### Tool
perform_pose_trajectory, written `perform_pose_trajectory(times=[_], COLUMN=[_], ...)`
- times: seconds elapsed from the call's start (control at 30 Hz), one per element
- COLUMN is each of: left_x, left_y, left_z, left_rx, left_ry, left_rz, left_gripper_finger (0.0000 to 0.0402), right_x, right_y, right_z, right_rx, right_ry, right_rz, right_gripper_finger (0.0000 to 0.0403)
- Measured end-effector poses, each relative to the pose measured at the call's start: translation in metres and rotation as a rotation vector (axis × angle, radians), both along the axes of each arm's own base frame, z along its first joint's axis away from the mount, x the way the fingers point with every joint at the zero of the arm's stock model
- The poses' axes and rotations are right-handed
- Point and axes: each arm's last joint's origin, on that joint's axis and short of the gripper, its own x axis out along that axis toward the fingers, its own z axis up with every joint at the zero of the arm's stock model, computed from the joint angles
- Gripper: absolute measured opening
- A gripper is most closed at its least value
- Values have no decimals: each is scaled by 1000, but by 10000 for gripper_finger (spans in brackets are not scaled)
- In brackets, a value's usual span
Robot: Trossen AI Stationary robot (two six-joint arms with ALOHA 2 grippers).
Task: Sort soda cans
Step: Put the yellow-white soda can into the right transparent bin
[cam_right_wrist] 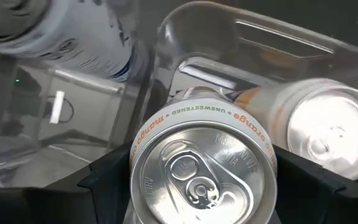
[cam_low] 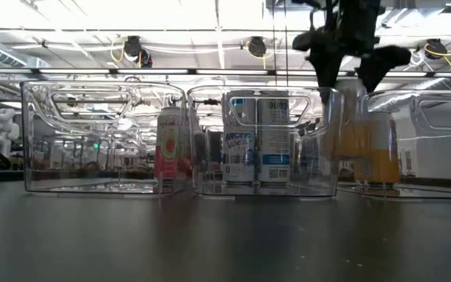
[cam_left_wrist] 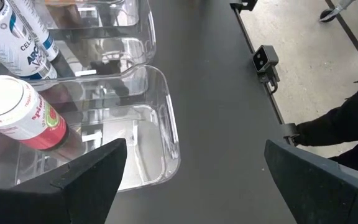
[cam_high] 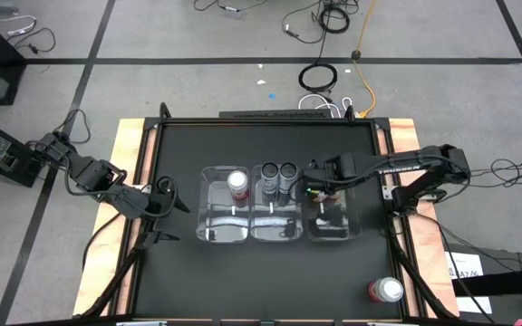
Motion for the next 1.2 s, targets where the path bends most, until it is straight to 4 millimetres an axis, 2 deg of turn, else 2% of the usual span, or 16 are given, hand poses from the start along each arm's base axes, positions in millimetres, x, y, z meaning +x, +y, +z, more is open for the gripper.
perform_pose_trajectory(times=[0.23, 0.37, 0.67, 1.2], left_x=[0, 0, 0, 0], left_y=[0, 0, 0, 0], left_z=[0, 0, 0, 0], left_rx=[-9, -13, -11, -11], left_ry=[4, 10, 8, 8], left_rz=[9, 15, 17, 18], left_gripper_finger=[389, 389, 389, 389], right_x=[-1, -2, 1, 2], right_y=[-13, -17, -26, -26], right_z=[-26, -32, -31, -31], right_rx=[12, 4, -83, -52], right_ry=[2, 5, -21, -41], right_rz=[-22, -25, -40, -40], right_gripper_finger=[295, 301, 332, 336])
